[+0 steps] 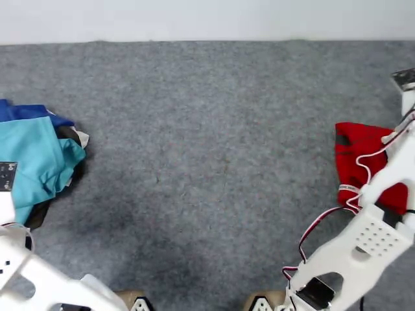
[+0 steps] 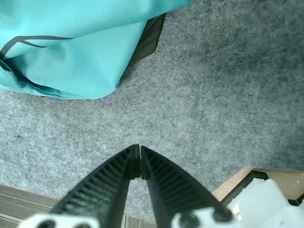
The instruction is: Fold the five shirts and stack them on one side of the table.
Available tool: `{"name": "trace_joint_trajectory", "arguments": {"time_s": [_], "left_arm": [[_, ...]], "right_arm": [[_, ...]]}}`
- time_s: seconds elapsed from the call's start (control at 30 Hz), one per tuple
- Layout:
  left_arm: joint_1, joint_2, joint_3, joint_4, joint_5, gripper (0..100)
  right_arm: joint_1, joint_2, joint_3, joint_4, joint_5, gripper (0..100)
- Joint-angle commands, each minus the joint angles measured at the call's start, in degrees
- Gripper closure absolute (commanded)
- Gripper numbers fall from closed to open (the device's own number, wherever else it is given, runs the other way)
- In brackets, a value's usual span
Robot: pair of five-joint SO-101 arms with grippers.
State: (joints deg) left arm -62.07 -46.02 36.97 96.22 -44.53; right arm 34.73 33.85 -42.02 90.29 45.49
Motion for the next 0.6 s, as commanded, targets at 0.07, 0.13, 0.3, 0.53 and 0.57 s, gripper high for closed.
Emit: {"name": "trace_joint_trajectory", "arguments": {"time_s": [0.07, 0.13, 0.3, 0.53, 0.57], "left_arm": [[0.44, -0.97, -0.22, -0.97, -0.53, 98], [0.44, -0.97, -0.22, -0.97, -0.53, 98], [0.44, -0.97, -0.22, -0.88, -0.53, 98], [0.44, -0.97, -0.22, -0.79, -0.53, 98], [0.44, -0.97, -0.22, -0.79, -0.53, 98]], "right_arm": [[-1.63, -5.23, -3.08, 8.31, -2.55, 74.4], [-1.89, -3.82, -3.08, 10.24, -3.96, 81.2], [-4.26, 0.57, -2.29, 12.62, -4.48, 87.6], [-7.60, 3.91, -0.35, 12.53, -4.48, 83.1], [-7.78, 4.44, -0.35, 12.53, -4.48, 83.1]]}}
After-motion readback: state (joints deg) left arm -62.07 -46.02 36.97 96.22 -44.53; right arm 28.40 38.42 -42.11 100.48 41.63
